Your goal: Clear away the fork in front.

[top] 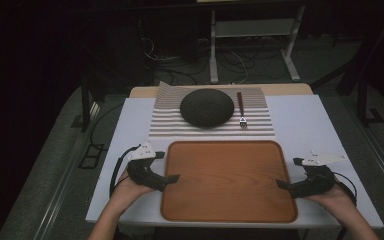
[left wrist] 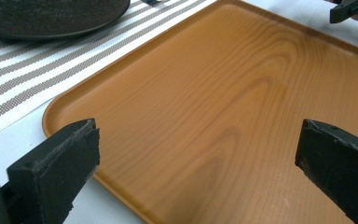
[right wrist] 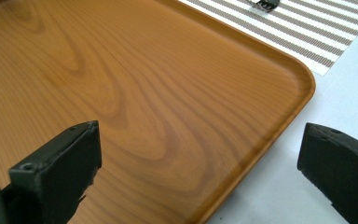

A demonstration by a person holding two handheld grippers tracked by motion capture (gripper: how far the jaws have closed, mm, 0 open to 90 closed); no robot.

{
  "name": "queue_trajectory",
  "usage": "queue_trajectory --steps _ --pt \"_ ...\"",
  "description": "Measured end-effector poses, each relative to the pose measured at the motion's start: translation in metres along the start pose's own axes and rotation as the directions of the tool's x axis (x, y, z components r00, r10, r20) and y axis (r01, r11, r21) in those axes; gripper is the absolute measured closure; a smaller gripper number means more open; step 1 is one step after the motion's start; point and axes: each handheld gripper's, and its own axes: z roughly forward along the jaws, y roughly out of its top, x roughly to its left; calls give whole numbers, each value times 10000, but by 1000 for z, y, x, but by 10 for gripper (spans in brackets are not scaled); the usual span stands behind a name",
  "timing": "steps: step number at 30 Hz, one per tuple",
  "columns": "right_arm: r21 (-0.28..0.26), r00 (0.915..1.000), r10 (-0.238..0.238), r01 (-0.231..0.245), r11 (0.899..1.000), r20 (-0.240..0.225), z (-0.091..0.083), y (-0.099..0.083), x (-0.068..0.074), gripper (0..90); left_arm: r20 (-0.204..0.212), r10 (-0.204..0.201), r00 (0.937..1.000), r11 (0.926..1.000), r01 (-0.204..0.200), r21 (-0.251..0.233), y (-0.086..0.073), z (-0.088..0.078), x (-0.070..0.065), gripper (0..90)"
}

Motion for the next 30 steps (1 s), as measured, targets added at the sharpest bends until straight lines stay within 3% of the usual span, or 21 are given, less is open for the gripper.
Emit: queue_trajectory --steps 26,30 --pt "275 9981 607 -609 9978 99 17 14 -8 0 -165 -333 9993 9993 330 -195 -9 -6 7 0" --pt "212 9986 528 -530 9984 63 18 16 -9 0 -155 -325 9994 9994 322 -142 -7 -7 6 0"
